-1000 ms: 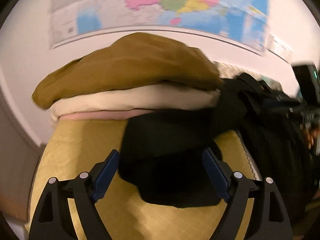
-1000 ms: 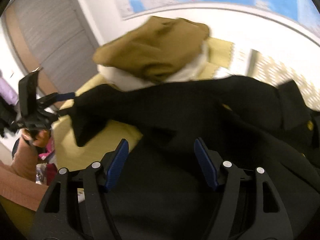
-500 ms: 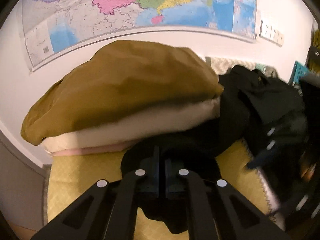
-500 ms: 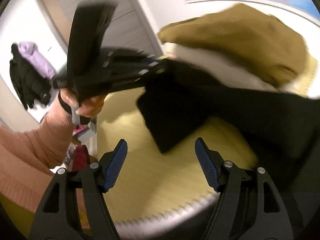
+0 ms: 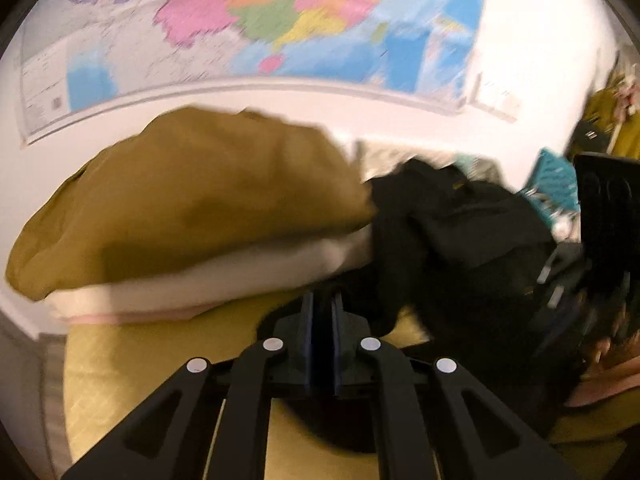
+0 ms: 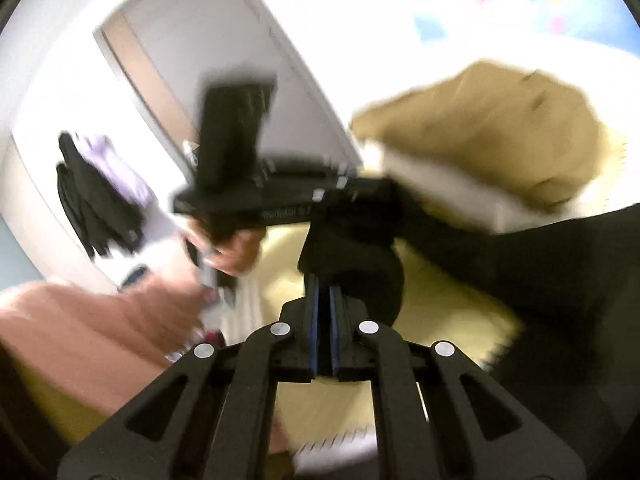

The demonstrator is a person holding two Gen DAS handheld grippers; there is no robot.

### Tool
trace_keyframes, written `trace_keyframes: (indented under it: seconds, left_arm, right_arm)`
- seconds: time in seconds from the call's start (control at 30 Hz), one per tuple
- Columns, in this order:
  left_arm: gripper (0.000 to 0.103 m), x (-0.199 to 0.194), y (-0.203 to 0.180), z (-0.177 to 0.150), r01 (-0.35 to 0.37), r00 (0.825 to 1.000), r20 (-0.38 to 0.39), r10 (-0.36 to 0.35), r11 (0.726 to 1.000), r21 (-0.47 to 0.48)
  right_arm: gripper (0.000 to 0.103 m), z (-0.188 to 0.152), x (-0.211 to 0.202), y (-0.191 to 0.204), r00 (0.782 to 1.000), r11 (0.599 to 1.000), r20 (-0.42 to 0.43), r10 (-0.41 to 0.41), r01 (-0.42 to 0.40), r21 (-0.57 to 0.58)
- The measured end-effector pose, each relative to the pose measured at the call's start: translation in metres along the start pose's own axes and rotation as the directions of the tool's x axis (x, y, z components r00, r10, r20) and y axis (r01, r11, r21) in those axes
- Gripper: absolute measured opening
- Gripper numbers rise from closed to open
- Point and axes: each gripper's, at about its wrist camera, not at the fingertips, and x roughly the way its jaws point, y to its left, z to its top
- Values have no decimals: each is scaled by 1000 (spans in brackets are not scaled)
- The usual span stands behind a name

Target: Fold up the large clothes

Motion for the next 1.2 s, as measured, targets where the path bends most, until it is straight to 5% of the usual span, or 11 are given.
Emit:
trace_keyframes:
  seconds: [0.07,0.13,0.23,0.43,0.53,0.6,0.67,0.87,0.97,1.13,1.2]
  left_arm:
    - [32,-10,-12,10,113,993,42,-113,994,5]
    - [76,-19,-23,19,225,968,109,-226,974,20]
    - [80,-18,-38,31,353,916,181,-357,934,55]
    - [80,43,-71,40,270,960,56,-275,960,75]
    - [79,87,-84,36,171,985,-45,-167,979,113]
    - [79,117,-91,35,132,987,-106,-120,985,115]
    - [79,139,-90,38,82,989,-133,-65,990,118]
    - [70,169,-93,52,60,990,-132,-43,990,129]
    - [40,178,-103,56,41,992,-128,-17,982,182]
    - [9,189,-111,73,1,994,-107,19,983,182]
    - [8,192,-110,85,-19,995,-92,33,988,152]
  right_arm:
    - [5,2,-53,0,996,999,92,-11,7,41]
    - [5,-1,-115,-5,978,994,204,-52,32,104]
    - [5,-16,-193,-17,932,972,326,-160,90,219]
    - [8,-83,-295,-70,831,814,330,-447,225,535]
    - [26,-129,-305,-109,796,659,180,-578,325,678]
    - [55,-162,-311,-141,796,557,71,-601,353,752]
    - [59,-182,-304,-155,775,489,8,-631,391,780]
    - [80,-173,-295,-117,692,552,27,-721,550,627]
    - [91,-164,-276,-108,673,586,9,-740,637,501]
    - [91,-166,-240,-126,648,584,-67,-759,723,370]
    - [68,-169,-235,-141,650,575,-103,-753,726,377]
